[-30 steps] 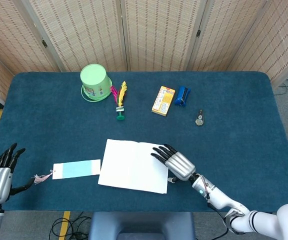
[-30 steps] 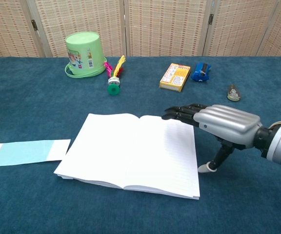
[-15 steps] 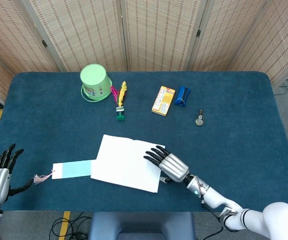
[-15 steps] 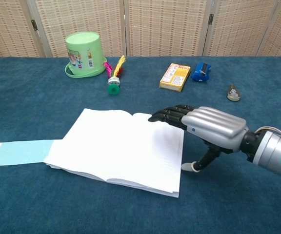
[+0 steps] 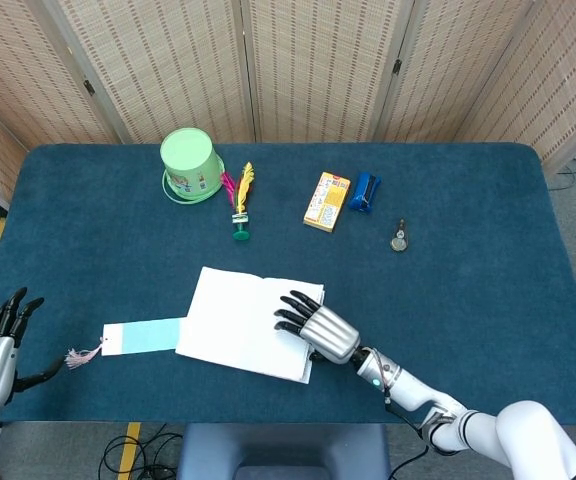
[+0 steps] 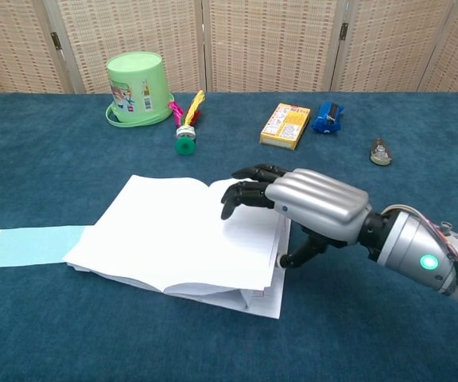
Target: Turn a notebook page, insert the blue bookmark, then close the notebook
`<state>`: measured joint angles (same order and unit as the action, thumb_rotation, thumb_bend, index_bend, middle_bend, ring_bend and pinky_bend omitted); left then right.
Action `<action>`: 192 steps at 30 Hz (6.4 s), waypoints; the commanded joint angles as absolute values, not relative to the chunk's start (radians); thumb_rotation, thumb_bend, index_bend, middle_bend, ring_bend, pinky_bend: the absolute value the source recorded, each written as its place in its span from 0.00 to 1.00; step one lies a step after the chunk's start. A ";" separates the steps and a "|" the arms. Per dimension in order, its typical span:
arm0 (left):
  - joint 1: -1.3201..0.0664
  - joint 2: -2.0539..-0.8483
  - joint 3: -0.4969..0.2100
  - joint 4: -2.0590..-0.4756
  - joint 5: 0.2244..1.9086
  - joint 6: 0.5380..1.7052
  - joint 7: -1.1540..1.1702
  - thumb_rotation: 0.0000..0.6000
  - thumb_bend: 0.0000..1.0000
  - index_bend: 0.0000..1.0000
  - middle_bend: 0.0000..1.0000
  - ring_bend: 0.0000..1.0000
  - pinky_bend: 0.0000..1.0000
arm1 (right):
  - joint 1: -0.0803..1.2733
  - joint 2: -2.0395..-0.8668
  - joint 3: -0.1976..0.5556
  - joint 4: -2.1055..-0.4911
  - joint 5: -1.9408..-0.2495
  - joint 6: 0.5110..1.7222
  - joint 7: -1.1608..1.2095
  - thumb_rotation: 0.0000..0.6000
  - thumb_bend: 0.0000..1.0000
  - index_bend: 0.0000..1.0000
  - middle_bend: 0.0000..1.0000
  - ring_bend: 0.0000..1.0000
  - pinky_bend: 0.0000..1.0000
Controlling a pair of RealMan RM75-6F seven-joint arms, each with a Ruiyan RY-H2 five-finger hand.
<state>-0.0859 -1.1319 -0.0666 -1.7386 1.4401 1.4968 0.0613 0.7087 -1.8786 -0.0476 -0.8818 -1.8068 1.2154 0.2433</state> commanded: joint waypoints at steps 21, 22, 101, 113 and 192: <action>-0.076 -1.125 -0.064 -1.724 1.451 1.507 0.026 1.00 0.23 0.15 0.04 0.08 0.16 | 0.715 -1.881 -0.116 -0.794 -1.846 1.274 0.232 1.00 0.48 0.72 0.40 0.20 0.08; -0.075 -1.125 -0.064 -1.723 1.452 1.507 0.025 1.00 0.23 0.15 0.04 0.08 0.16 | 0.711 -1.869 -0.120 -0.800 -1.847 1.280 0.230 1.00 0.48 0.73 0.40 0.21 0.09; -0.067 -1.114 -0.047 -1.745 1.471 1.495 0.024 1.00 0.23 0.15 0.04 0.08 0.16 | 0.869 -1.552 -0.070 -1.197 -1.808 1.218 -0.018 1.00 0.09 0.00 0.00 0.00 0.00; -0.070 -1.114 -0.045 -1.759 1.474 1.492 0.039 1.00 0.23 0.15 0.04 0.08 0.16 | 0.853 -1.652 -0.098 -1.094 -1.801 1.129 0.013 1.00 0.09 0.00 0.00 0.00 0.00; -0.049 -1.110 -0.041 -1.726 1.474 1.503 -0.014 1.00 0.23 0.15 0.04 0.08 0.16 | 0.862 -1.425 -0.082 -1.488 -1.685 0.991 -0.110 1.00 0.53 0.00 0.47 0.17 0.00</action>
<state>-0.0485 -1.1098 -0.0407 -1.7246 1.4729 1.5028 -0.0149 0.8858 -1.4516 -0.0596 -1.4683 -1.6767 0.9731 -0.1069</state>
